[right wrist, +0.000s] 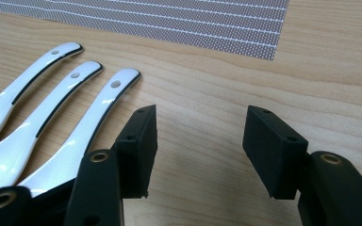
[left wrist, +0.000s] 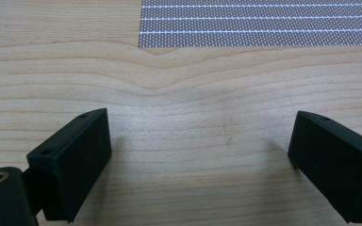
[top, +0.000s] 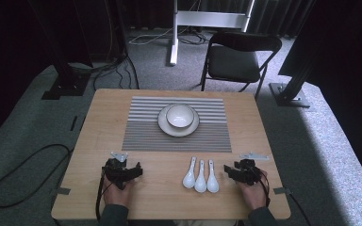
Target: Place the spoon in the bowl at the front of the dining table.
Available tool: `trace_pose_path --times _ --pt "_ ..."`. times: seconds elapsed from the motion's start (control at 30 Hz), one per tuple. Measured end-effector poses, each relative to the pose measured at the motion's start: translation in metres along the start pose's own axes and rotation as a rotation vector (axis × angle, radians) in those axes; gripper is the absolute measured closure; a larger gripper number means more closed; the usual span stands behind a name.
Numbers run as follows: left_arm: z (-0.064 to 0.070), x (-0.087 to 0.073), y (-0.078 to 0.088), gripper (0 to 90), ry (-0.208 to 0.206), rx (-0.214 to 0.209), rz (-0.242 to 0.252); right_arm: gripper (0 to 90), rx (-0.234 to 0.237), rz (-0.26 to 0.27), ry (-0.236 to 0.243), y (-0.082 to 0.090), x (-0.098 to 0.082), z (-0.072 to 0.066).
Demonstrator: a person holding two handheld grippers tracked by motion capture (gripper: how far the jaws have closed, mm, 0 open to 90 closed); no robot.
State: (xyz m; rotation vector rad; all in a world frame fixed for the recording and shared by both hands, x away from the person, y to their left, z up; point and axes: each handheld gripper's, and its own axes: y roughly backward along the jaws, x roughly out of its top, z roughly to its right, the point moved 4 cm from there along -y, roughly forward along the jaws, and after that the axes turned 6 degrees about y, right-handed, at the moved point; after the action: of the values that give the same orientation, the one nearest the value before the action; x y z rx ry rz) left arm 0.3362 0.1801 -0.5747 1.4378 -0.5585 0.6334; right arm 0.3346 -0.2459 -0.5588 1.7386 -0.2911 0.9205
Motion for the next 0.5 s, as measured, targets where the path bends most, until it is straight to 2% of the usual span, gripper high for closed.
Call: trace_pose_path --times 0.5 --pt "0.000 0.001 -0.001 7.0 -0.005 -0.001 0.001 47.1 0.011 0.028 0.020 0.009 0.008 -0.011"
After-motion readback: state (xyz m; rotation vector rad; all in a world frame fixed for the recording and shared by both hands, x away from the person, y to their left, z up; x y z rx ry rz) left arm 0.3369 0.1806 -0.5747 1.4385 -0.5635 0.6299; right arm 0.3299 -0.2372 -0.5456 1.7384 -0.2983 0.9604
